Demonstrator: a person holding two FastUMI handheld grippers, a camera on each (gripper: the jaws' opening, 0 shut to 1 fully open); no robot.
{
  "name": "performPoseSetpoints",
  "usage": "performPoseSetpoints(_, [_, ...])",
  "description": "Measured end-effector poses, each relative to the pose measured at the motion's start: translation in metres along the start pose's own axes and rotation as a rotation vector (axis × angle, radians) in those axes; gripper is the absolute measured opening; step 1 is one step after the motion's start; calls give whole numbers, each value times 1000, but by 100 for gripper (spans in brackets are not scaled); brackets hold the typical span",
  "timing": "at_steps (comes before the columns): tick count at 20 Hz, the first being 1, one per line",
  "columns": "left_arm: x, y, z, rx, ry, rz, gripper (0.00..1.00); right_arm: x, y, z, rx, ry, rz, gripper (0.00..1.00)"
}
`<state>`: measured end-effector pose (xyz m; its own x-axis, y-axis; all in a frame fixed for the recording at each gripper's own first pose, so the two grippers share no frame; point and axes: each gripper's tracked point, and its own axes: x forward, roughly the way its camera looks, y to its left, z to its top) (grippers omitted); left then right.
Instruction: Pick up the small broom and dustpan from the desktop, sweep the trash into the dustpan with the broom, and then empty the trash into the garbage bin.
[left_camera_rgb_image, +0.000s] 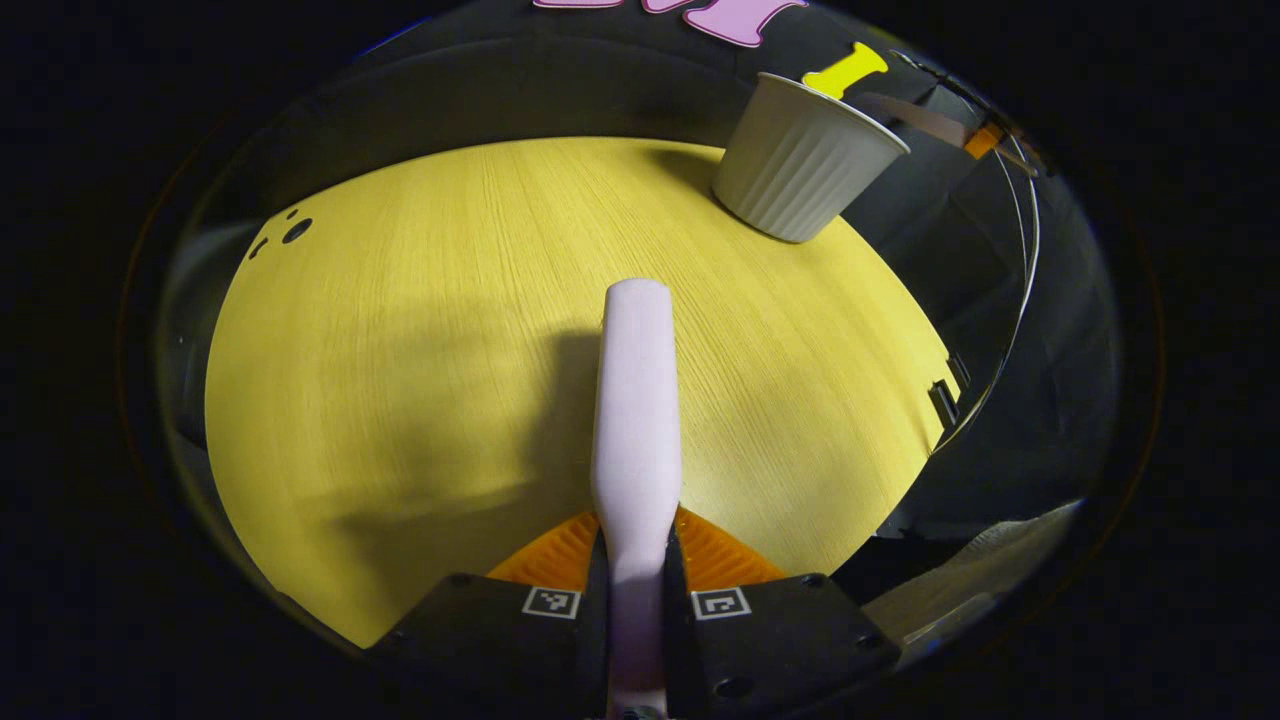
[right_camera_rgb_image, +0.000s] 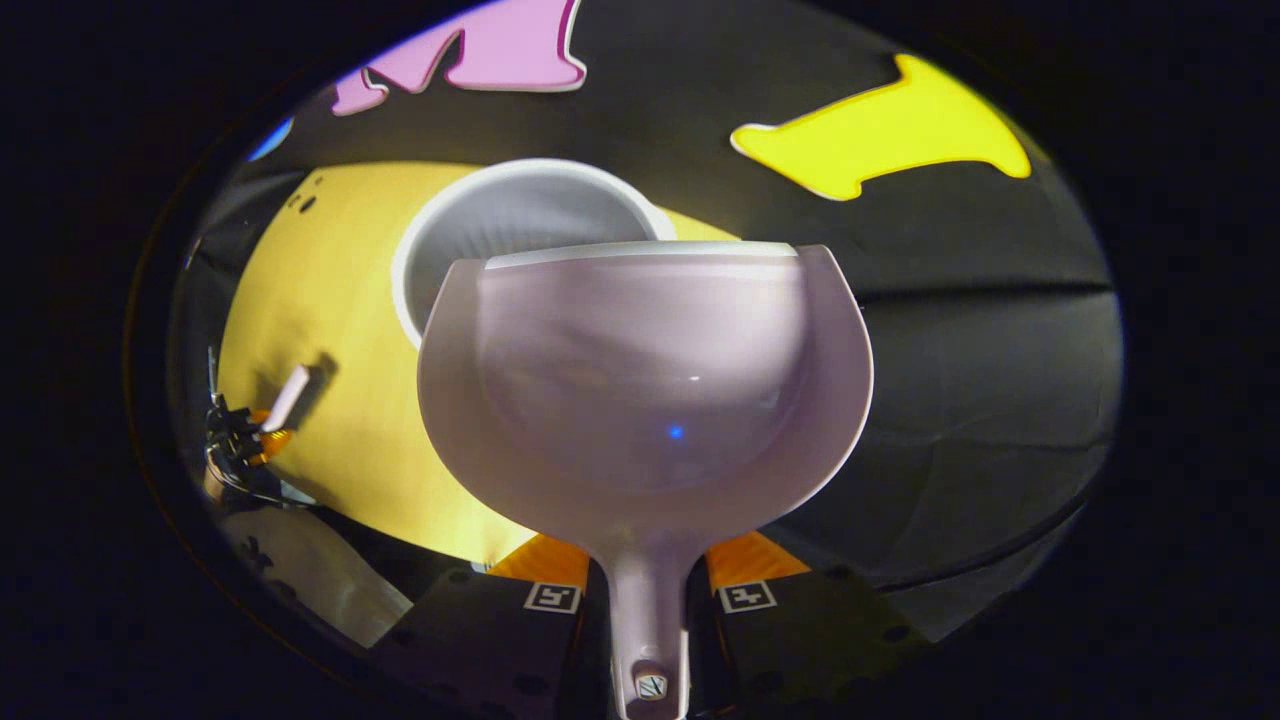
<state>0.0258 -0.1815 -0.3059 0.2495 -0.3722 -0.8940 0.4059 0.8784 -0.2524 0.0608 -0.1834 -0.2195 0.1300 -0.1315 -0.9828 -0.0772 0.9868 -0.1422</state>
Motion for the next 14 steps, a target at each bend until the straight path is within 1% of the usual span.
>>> performPoseSetpoints(1, [0,1,0,-4,-1,8,29,-1,7,-2,11,-53,19,35])
performPoseSetpoints(2, [0,1,0,-9,-2,17,26,-6,19,-3,15,-103,35,35])
performPoseSetpoints(3, [0,2,0,-13,-3,25,26,-11,33,-6,13,-142,61,35])
performPoseSetpoints(5, [0,4,0,-15,-2,42,26,-24,70,-28,-13,-187,114,35])
performPoseSetpoints(8, [-1,5,0,-17,-8,70,26,-23,133,-63,-61,-211,196,35])
performPoseSetpoints(11, [-1,8,-1,-20,-13,99,26,-6,195,-89,-77,-211,269,35])
performPoseSetpoints(14, [-3,9,-2,-32,-15,135,26,35,244,-113,-91,-180,271,35])
